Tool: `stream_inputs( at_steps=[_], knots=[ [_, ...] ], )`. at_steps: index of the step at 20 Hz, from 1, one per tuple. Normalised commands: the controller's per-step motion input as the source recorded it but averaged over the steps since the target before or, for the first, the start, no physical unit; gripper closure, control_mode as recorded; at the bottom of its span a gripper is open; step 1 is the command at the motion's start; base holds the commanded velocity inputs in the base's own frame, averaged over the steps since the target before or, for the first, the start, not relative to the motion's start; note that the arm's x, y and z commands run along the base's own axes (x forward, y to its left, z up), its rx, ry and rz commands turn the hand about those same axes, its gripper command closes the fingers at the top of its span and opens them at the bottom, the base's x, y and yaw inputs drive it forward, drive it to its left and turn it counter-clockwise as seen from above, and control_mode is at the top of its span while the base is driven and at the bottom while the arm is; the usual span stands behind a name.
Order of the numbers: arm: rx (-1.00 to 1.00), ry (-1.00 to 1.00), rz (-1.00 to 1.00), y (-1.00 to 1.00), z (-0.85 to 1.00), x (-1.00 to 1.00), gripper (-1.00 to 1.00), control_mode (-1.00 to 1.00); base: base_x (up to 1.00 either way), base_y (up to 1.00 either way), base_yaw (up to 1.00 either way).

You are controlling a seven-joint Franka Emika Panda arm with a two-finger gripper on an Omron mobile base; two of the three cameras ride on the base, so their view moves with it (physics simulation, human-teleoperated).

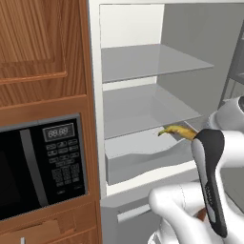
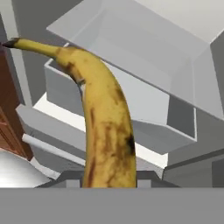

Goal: Place the cold items (banana and pear) from the fridge in one tupperware on the dining counter. Place the warm items (hot dog and kebab skewer) in the stove area in another tupperware.

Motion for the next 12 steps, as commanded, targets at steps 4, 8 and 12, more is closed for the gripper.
stream_inputs(
  at_steps=[4, 8, 12],
  knots=[
    [0.00, -0.02, 0.05, 0.00, -0.29, -0.50, 1.00, 1.00, -0.16, 0.00, 0.02],
    [0.00, 0.00, 0.00, 0.00, 0.00, 0.00, 1.00, 1.00, -0.71, 0.00, 0.16],
    [0.00, 0.00, 0.00, 0.00, 0.00, 0.00, 1.00, 1.00, -0.88, 0.00, 0.27]
  ],
)
